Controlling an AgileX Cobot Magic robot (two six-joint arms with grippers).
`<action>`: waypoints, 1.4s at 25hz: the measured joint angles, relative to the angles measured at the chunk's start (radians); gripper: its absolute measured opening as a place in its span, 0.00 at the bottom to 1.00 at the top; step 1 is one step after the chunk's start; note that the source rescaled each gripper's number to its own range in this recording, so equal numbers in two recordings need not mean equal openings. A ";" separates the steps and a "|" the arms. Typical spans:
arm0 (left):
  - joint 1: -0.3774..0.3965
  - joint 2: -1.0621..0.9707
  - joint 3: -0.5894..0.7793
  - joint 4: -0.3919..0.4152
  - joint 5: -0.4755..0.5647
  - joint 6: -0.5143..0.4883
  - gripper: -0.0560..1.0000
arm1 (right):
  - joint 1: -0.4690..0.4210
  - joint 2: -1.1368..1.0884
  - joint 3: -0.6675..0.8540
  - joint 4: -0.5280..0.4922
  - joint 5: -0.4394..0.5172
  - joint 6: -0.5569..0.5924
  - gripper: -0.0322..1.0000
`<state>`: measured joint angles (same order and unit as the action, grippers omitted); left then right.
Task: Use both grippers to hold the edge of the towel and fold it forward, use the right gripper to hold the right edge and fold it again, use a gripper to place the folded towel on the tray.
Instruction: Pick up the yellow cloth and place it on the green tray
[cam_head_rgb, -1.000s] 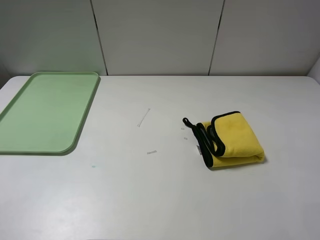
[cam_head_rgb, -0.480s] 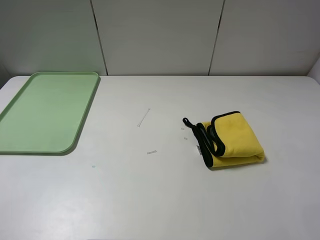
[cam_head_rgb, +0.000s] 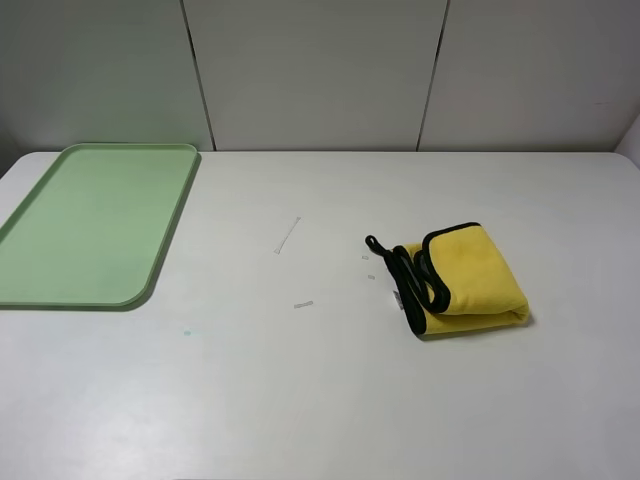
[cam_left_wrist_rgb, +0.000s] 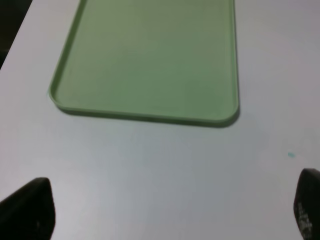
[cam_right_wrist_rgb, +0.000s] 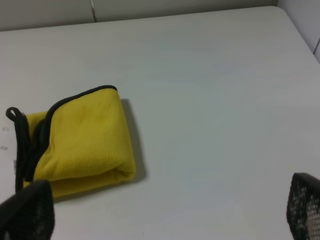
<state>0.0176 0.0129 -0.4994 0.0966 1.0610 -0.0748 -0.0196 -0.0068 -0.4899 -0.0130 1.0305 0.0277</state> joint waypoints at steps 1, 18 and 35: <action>0.000 0.021 -0.008 0.000 0.002 0.000 0.95 | 0.000 0.000 0.000 0.000 0.000 0.000 1.00; -0.028 0.783 -0.375 -0.025 -0.055 0.003 0.95 | 0.000 0.000 0.000 0.000 0.000 -0.001 1.00; -0.521 1.394 -0.598 -0.034 -0.303 -0.235 0.95 | 0.000 0.000 0.000 0.000 0.000 -0.001 1.00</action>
<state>-0.5038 1.4069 -1.0973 0.0629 0.7576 -0.3103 -0.0196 -0.0068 -0.4899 -0.0130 1.0305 0.0270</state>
